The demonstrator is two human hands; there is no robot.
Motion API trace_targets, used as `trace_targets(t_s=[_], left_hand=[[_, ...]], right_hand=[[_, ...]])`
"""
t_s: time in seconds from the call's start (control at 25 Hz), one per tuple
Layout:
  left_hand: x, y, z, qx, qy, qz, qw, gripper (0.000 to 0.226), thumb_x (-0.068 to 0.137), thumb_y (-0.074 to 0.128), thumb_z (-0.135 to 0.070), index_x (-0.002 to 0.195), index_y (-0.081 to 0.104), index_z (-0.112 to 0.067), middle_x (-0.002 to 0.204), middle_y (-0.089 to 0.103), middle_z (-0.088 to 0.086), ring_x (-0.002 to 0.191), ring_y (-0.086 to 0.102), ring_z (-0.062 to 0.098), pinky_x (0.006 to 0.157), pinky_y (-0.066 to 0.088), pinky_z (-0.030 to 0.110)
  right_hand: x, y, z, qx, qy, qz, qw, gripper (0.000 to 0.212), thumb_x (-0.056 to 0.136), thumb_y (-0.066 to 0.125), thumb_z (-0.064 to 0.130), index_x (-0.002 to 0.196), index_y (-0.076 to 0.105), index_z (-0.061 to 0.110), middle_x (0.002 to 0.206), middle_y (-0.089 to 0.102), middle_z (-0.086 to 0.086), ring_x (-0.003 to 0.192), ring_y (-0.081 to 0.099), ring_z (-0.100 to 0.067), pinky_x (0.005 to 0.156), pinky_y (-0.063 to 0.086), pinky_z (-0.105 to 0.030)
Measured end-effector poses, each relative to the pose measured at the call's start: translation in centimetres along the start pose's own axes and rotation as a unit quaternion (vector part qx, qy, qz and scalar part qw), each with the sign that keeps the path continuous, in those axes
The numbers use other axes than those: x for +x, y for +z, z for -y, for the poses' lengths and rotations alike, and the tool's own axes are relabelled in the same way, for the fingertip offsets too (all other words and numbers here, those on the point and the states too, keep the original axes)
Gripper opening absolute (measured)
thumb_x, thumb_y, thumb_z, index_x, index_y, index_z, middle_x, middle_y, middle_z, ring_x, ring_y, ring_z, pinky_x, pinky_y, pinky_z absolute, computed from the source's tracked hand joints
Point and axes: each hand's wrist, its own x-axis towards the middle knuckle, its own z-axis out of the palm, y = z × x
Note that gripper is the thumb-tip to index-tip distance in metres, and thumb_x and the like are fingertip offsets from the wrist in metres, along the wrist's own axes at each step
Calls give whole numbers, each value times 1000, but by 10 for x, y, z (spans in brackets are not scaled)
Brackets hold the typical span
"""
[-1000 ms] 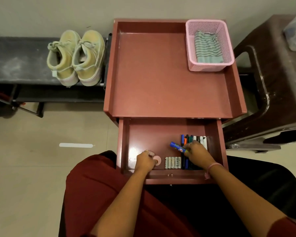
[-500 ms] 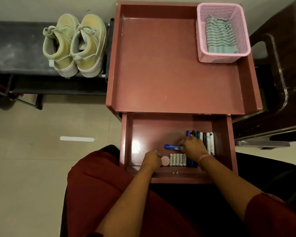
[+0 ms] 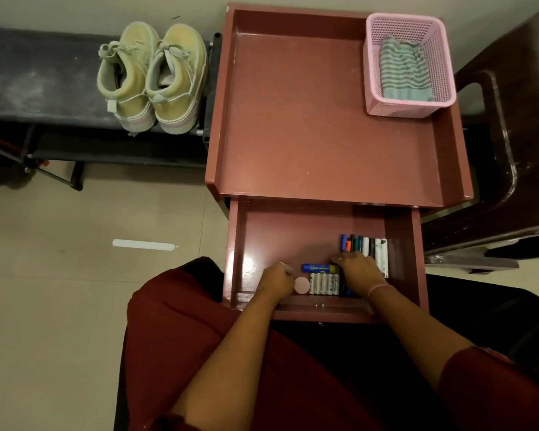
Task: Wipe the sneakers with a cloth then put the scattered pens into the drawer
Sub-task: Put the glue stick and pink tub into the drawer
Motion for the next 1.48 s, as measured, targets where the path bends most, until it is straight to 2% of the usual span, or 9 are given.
trace_targets(t_s=[0.24,0.36,0.6,0.8,0.88,1.0,1.2,1.32,1.48], left_hand=[[-29,-34,-8,-13,26,-5,1000,32,88,55,-9,119,65,-10,126,62,7,116,57,21,97,41,23],[-51,-60,-16,-20,50,-9,999,20,89,59,-14,107,67,-17,102,62,7,100,58,23,87,46,27],[-113,-127,-7,-142,77,-85,983,32,90,59,-16,122,62,-12,122,62,2,112,58,16,96,42,24],[-169,-186,30,-307,88,-197,927,25,91,56,-11,115,62,-15,110,66,1,102,64,14,86,48,25],[-185,-208,53,-348,83,-244,901,20,93,55,-11,111,62,-17,108,65,2,104,65,17,86,50,26],[-200,-234,88,-377,62,-297,875,20,94,54,-10,112,63,-14,105,65,3,101,65,18,88,52,30],[-191,-257,164,-416,-5,-348,840,22,90,56,-5,110,65,-11,97,66,3,93,62,20,83,52,31],[-166,-257,210,-424,-51,-352,833,23,89,54,-5,110,65,-7,86,64,0,85,58,19,73,48,27],[-125,-239,265,-433,-117,-352,822,20,90,51,-9,105,66,-9,91,65,2,92,64,23,84,49,33]], right_hand=[[-21,-11,-7,150,47,-10,988,53,81,46,-9,125,61,17,127,59,-10,117,54,-29,98,47,-38],[-38,-26,-1,206,52,-43,976,48,84,48,-10,123,63,14,128,60,-9,119,54,-26,104,42,-34],[-73,-71,41,306,20,-148,940,31,88,51,-5,112,68,5,112,69,-10,106,64,-22,91,41,-18],[-83,-115,115,336,-63,-191,920,23,87,60,6,106,71,12,101,72,-1,84,64,-10,73,39,-4],[-82,-134,150,337,-113,-201,913,22,87,61,8,106,71,14,100,72,0,85,65,-10,75,42,-4],[-74,-156,201,331,-165,-182,911,23,88,60,10,108,70,15,100,72,0,89,68,-15,87,50,-23],[-36,-169,281,291,-193,-134,927,23,90,56,11,109,69,13,98,68,3,79,58,-5,74,42,-11],[0,-165,320,251,-198,-96,943,23,91,54,10,108,69,11,103,67,-1,81,60,-16,75,46,-21],[57,-144,350,196,-198,-33,960,24,91,52,11,108,67,11,112,66,-2,86,55,-11,75,38,-18]])
